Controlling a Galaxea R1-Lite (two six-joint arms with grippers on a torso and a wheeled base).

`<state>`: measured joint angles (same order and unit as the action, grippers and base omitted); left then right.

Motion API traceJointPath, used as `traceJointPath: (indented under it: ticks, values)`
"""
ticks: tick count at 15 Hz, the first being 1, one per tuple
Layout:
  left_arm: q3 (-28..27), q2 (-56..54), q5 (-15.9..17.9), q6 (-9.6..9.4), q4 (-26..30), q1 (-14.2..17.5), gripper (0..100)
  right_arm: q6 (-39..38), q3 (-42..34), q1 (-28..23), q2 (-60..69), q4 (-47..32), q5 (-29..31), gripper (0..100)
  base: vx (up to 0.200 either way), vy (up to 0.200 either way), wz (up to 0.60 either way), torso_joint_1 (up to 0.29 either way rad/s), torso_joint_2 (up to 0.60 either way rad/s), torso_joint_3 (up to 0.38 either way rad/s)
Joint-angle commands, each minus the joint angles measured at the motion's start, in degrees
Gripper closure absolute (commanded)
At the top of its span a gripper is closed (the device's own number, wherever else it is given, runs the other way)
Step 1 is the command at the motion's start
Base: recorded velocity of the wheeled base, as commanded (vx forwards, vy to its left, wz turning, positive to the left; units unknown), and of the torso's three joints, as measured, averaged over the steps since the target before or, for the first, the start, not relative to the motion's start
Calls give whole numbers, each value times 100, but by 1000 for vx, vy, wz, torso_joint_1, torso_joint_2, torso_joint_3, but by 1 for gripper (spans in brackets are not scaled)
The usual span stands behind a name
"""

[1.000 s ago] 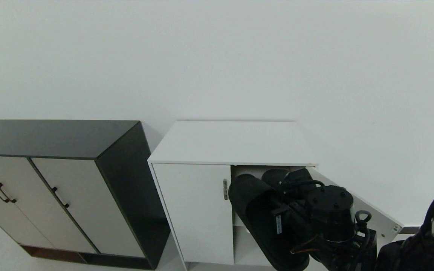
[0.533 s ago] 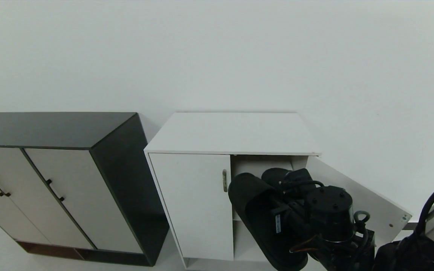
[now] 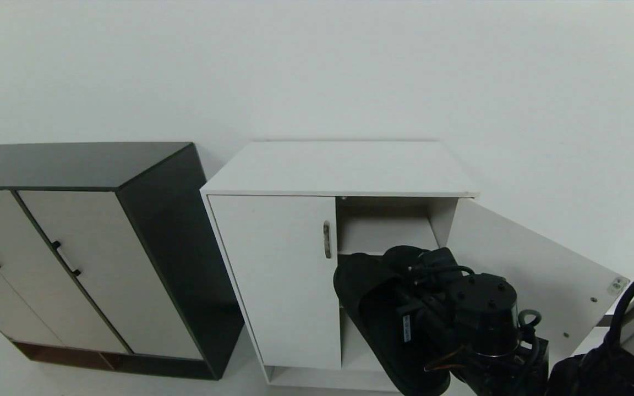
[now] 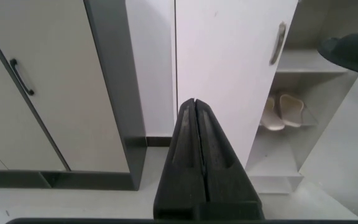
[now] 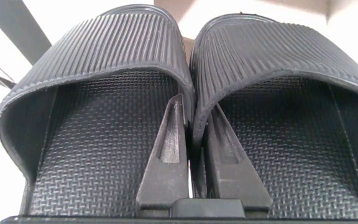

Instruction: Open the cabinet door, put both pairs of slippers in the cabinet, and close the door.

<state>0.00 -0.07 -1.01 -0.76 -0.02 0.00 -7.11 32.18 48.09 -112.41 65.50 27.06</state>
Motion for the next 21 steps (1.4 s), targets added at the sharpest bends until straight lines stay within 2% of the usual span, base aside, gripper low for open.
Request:
traceJointPath:
  ticks: [1, 11, 21]
  values:
    - [0, 7, -4, 5, 2, 0, 100, -1, -10, 7, -9, -2, 1, 100, 0, 0, 0, -207, 520, 310]
    - [0, 7, 5, 5, -6, 0, 100, 201, -195, 7, -18, 402, 1, 100, 0, 0, 0, -172, 490, 321]
    - [0, 7, 5, 14, -6, 0, 100, 192, -221, 7, -79, 402, -26, 100, 0, 0, 0, -77, 446, 366]
